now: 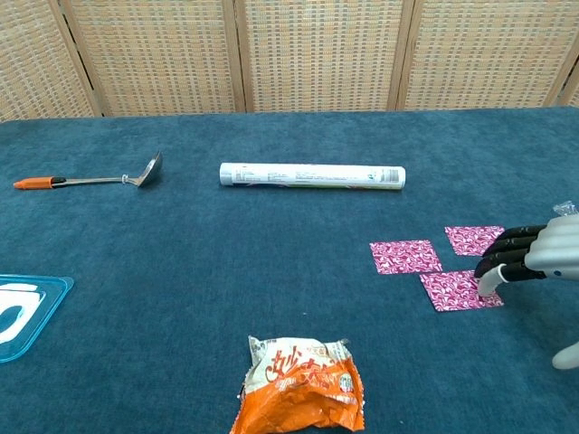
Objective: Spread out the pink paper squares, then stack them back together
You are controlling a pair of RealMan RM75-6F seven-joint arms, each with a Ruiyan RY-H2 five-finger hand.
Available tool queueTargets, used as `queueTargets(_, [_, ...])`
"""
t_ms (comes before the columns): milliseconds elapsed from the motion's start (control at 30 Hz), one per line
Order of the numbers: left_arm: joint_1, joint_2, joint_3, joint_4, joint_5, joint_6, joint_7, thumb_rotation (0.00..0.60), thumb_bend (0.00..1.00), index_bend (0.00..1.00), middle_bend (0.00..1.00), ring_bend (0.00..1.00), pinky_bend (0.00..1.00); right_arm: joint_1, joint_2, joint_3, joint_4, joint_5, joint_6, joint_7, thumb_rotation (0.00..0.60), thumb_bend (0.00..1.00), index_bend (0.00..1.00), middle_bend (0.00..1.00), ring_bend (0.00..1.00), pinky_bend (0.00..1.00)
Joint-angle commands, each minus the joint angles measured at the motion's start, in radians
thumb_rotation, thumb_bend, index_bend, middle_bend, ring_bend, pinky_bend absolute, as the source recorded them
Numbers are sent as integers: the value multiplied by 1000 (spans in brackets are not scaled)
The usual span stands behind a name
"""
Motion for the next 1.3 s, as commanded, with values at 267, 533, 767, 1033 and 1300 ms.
queueTargets(267, [-1,0,-1,0,4,2,-2,596,121,149,0,0,0,-20,27,-1,-32,-8,38,-13,181,0,177,137,0,0])
queueTargets(533, [4,1,0,2,9,8,-12,596,121,148,0,0,0,-80,105,89,-112,66,205,-3,206,0,191,137,0,0])
queueTargets(767, [5,1,1,8,11,7,-20,596,122,148,0,0,0,-116,104,152,-131,195,214,-16,336,140,291,143,0,0])
queueTargets(1033, [2,4,-2,8,14,5,-21,596,122,148,0,0,0,-88,75,203,-105,286,127,8,347,260,344,148,0,0])
queueTargets(1300, [-1,10,-7,12,10,3,-24,595,121,148,0,0,0,-46,23,230,-44,364,13,5,349,260,393,160,0,0])
